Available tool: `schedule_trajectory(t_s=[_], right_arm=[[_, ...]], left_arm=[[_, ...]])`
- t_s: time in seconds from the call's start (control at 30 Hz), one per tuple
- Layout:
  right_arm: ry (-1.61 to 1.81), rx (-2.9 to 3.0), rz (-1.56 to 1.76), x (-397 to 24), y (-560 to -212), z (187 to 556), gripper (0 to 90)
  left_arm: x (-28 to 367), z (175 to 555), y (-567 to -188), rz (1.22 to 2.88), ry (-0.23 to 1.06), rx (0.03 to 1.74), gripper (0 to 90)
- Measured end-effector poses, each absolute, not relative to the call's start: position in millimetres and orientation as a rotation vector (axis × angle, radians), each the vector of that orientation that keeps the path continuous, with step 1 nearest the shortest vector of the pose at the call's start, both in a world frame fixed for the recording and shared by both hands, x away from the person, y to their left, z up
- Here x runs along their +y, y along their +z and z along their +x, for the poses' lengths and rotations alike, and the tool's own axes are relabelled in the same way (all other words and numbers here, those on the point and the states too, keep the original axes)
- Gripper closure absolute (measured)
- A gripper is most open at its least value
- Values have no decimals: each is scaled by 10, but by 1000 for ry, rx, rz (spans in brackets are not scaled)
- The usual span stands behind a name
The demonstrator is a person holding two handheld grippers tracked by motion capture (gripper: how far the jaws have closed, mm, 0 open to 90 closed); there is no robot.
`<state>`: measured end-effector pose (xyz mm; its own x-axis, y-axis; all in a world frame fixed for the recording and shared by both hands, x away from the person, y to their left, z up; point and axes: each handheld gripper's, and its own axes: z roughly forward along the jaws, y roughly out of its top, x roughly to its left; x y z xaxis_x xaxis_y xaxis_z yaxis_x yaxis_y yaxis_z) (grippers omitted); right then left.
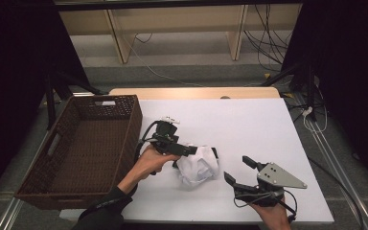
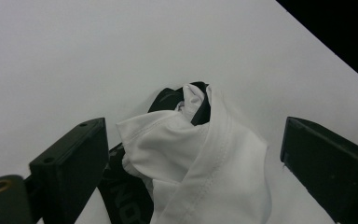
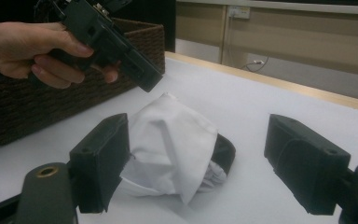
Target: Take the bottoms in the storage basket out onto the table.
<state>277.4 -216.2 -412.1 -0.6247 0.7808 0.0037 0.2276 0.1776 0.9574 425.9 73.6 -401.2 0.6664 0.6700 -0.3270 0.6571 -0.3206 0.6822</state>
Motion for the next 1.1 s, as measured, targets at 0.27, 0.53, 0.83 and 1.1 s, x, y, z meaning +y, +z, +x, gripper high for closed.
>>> schedule_trajectory(t_s=[0.27, 0.53, 0.83, 1.1], right_arm=[[1457, 1964, 949, -2161, -4120, 2769, 233], [1461, 1963, 944, -2157, -4117, 2766, 232], [1466, 1963, 947, -2157, -4114, 2759, 232], [1472, 1964, 949, -2158, -4113, 2758, 233]], left_arm=[[803, 4238, -3994, 2005, 21, 1026, 71], [884, 4191, -3978, 1953, 0, 1010, 71], [954, 4112, -3932, 1895, 9, 994, 70], [1066, 4054, -3922, 1837, 15, 994, 71]])
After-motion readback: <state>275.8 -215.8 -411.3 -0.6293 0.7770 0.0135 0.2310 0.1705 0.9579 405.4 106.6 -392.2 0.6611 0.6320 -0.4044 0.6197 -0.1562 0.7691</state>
